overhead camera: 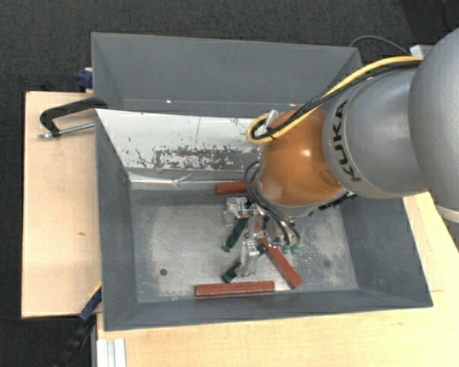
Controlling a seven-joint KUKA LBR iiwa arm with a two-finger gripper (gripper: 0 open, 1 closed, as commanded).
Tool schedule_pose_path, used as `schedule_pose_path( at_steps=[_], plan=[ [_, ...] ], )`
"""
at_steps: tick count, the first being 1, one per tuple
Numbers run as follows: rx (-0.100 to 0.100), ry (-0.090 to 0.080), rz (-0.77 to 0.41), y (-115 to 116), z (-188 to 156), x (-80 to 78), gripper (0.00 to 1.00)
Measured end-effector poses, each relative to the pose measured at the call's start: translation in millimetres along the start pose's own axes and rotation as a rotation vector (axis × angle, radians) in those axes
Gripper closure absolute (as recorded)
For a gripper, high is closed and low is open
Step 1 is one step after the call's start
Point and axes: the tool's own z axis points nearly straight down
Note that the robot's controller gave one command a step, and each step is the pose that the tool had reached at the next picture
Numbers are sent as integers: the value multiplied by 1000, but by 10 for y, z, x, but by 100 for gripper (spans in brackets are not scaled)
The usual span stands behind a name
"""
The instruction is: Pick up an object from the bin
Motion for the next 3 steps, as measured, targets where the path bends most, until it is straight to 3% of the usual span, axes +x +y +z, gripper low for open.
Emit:
schedule_pose_path(
  at_steps=[1, 2, 3],
  plan=[
    [0, 0, -121, -280, -83, 324, 100],
    [0, 0, -122, -280, -82, 324, 100],
    [0, 2, -147, -194, -569, 340, 100]
  ],
)
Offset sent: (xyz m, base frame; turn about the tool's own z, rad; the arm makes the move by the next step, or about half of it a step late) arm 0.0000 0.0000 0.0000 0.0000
